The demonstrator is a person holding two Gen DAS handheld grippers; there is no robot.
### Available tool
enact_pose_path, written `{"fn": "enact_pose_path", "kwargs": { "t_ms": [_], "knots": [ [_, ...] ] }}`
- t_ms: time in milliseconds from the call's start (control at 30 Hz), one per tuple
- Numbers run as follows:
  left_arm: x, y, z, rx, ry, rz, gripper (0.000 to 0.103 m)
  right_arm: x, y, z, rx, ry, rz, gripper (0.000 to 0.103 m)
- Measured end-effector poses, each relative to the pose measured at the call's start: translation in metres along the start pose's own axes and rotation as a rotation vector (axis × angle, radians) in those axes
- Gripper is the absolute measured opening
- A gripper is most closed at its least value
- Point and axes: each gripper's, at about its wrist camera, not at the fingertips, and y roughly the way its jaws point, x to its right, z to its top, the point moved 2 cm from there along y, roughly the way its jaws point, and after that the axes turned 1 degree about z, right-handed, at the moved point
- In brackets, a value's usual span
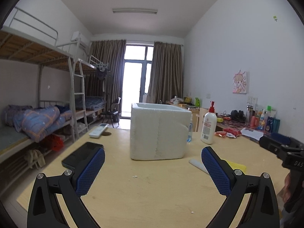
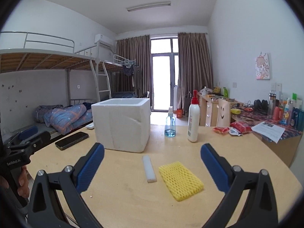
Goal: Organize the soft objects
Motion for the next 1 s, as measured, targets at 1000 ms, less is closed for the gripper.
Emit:
{"fn": "enact_pose_path", "kwargs": {
  "t_ms": [1000],
  "knots": [
    [0.039, 0.023, -0.006, -0.09, 0.025, -0.108, 0.102, 0.031, -0.006, -0.014, -0.064, 0.031, -0.066, 0.102]
  ]
}}
